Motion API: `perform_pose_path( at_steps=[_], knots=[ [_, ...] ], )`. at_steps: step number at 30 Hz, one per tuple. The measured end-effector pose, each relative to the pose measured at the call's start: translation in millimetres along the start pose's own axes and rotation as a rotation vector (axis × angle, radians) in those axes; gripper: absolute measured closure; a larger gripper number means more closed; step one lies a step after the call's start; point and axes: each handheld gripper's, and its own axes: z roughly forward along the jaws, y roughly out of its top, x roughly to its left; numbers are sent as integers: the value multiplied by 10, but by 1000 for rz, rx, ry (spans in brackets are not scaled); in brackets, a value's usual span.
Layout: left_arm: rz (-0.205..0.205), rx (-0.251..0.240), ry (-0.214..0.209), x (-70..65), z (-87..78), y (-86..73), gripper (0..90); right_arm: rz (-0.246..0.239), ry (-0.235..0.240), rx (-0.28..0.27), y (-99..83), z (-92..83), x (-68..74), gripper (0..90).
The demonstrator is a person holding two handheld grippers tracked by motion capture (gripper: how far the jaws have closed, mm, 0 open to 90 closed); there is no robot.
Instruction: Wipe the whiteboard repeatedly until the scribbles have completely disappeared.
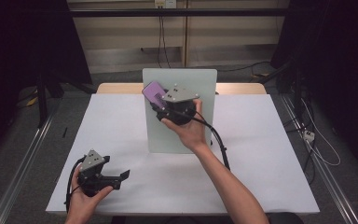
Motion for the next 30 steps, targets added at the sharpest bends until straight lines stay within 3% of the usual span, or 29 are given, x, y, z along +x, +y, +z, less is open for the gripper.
perform_pose_path(
  at_steps=[5,15,21,25,30],
  knots=[
    [-6,-3,-1,0,-2,-6,56,-13,45,20,-102,136,195,422],
    [4,6,-4,-11,8,-9,56,-34,95,57,-211,215,341,421],
    [1,6,0,0,-8,-12,56,-14,82,34,-178,164,267,421],
    [4,-10,2,-10,-25,-11,56,26,38,-2,-130,30,99,421],
    [5,5,0,-12,-11,-12,56,57,-31,-34,-101,-185,-135,421]
  ],
)
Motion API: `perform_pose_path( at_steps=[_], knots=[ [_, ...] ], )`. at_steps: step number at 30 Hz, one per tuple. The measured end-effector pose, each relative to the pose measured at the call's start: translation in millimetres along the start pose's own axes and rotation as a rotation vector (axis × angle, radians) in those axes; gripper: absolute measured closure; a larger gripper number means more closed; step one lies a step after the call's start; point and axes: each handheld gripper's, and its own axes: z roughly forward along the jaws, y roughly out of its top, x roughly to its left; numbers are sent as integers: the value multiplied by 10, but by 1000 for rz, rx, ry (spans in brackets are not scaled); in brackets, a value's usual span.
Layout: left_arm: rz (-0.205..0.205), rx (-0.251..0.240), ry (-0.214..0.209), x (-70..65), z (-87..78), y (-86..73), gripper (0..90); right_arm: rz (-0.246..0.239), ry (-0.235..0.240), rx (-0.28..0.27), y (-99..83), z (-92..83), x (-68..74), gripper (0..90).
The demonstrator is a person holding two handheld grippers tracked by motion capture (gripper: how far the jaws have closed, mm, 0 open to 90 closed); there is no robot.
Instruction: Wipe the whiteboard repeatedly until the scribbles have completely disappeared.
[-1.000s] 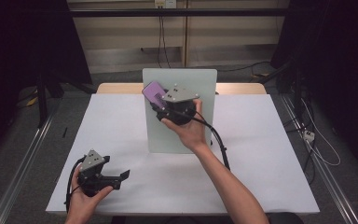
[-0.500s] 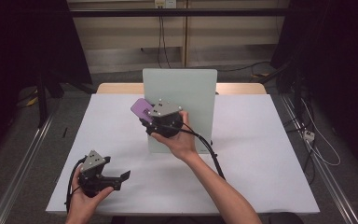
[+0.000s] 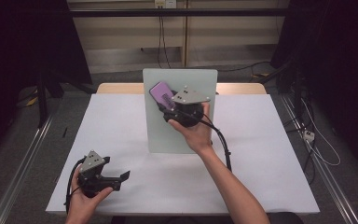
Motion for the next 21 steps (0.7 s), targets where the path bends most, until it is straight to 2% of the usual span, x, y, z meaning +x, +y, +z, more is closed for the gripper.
perform_pose_path(
  at_steps=[5,8,13,16,21],
  knots=[
    [-10,-8,1,-8,14,-4,56,1,-36,13,-52,-188,-160,421],
    [2,7,2,-1,15,-4,56,3,-28,33,-131,-258,-188,421],
    [-4,6,0,0,22,-14,56,14,8,48,-206,-338,-190,422],
    [-10,13,-2,8,24,-18,56,10,35,68,-251,-356,-173,422],
    [-19,4,-4,9,22,-25,56,39,55,73,-328,-354,-167,422]
  ],
)
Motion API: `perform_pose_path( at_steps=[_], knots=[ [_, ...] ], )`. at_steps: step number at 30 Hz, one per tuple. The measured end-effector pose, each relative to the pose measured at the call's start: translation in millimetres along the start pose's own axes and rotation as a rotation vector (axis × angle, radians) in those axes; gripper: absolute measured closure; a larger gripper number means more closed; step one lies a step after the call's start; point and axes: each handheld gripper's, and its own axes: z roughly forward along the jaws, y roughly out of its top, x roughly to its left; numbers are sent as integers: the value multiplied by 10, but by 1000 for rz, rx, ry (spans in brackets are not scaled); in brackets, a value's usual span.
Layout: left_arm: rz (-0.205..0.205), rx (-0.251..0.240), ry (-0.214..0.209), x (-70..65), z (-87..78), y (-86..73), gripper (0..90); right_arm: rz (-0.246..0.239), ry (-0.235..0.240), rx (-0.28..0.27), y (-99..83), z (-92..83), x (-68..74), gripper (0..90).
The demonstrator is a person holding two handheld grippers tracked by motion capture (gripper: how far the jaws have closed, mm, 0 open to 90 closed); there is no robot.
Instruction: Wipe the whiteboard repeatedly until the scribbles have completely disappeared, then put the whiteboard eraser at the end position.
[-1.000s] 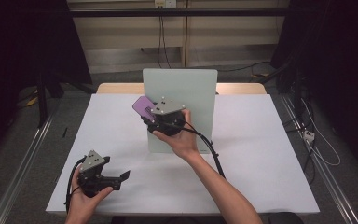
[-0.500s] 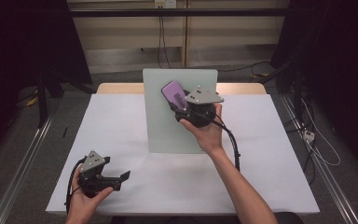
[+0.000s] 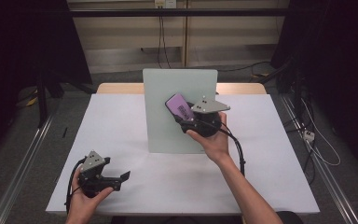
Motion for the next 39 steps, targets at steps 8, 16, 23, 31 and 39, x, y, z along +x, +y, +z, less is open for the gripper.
perform_pose_path(
  at_steps=[8,16,23,31,39],
  knots=[
    [9,7,3,8,-12,6,56,2,43,24,-56,-92,31,422],
    [1,-3,13,4,-29,-1,56,18,94,59,-140,-156,43,422],
    [5,1,14,1,-19,-2,56,14,103,82,-165,-222,19,422],
    [0,11,10,18,-13,-6,56,7,117,125,-239,-266,5,422],
    [-2,2,5,1,-22,-6,56,6,161,157,-310,-266,69,422]
  ],
)
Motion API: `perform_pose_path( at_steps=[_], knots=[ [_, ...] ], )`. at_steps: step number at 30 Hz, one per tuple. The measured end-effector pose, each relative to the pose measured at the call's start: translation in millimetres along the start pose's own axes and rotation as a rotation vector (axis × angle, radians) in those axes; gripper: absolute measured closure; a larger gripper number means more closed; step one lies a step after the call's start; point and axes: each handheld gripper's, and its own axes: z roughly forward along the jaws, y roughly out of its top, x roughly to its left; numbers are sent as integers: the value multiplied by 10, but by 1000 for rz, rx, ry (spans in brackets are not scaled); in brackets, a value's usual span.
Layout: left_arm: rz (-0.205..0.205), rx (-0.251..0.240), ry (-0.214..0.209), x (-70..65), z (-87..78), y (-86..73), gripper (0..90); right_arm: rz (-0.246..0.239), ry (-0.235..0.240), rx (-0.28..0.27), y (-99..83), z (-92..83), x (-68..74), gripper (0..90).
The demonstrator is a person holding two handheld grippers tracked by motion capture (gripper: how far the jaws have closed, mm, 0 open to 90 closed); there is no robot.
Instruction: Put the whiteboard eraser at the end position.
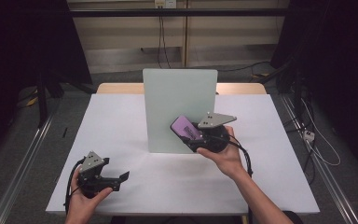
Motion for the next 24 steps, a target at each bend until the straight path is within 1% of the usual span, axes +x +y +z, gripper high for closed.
perform_pose_path(
  at_steps=[1,3,7,8,10,14,18,20,22,24],
  knots=[
    [6,1,1,3,-5,4,56,-4,4,6,-11,3,20,422],
    [4,-3,5,3,-4,8,56,-20,7,17,-25,-3,51,422],
    [9,0,6,0,2,18,55,-27,10,18,-38,-45,63,422],
    [13,-2,2,0,1,19,50,-24,18,21,-47,-54,63,421],
    [14,-17,8,-7,5,19,45,-23,32,37,-74,-65,70,422],
    [10,-5,5,2,3,15,45,-32,55,73,-139,-71,102,422],
    [4,-14,1,6,3,17,45,-45,81,104,-170,-54,131,421],
    [11,-11,2,4,7,21,44,-42,93,114,-180,-48,139,421],
    [9,-4,-6,1,7,20,44,-46,107,125,-193,-42,154,421],
    [9,-3,-5,1,5,19,44,-41,128,136,-211,-40,176,421]
  ],
)
